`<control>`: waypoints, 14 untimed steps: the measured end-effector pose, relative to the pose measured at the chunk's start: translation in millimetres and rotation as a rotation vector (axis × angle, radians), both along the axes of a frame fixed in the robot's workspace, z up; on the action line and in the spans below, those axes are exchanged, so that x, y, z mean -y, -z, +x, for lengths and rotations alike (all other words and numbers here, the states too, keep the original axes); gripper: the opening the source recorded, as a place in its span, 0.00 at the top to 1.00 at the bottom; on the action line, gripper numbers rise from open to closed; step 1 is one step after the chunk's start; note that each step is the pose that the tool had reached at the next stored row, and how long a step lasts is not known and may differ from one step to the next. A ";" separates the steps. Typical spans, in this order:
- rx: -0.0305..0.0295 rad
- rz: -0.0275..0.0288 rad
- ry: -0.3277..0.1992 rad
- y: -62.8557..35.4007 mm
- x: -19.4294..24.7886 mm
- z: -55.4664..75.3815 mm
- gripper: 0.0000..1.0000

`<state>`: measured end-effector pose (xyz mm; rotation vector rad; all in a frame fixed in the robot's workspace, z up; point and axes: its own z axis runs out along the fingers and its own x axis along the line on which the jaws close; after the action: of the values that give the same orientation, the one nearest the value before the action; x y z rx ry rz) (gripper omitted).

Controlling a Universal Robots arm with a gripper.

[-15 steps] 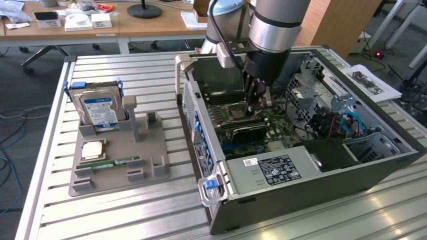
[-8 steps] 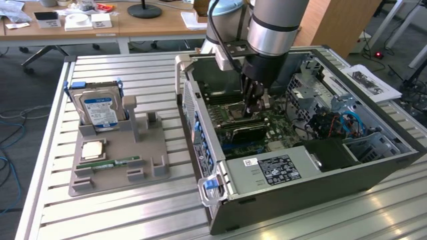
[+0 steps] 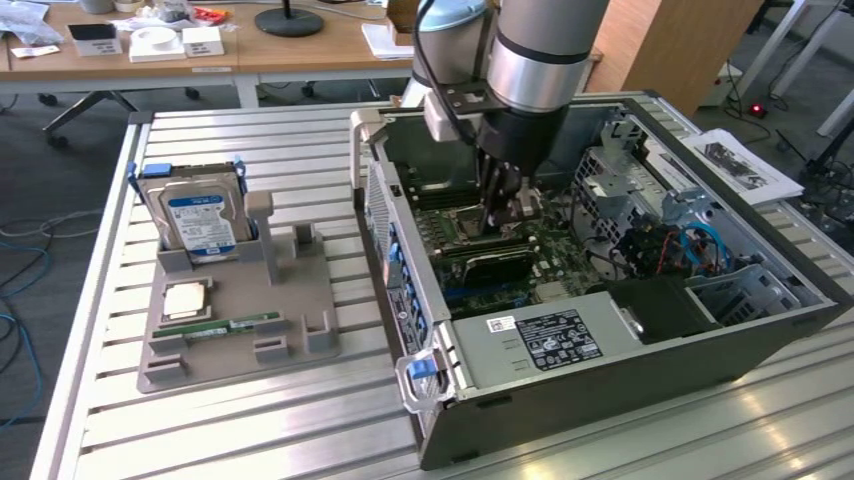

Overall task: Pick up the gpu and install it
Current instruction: 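Press down on the gpu until it lock into place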

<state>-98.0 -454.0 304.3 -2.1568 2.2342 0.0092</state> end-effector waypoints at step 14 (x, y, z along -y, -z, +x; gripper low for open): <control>0.0001 -0.0001 0.000 17.4 1.7 -0.9 0.89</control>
<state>-98.9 -455.7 286.9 -2.1568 2.2341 0.0090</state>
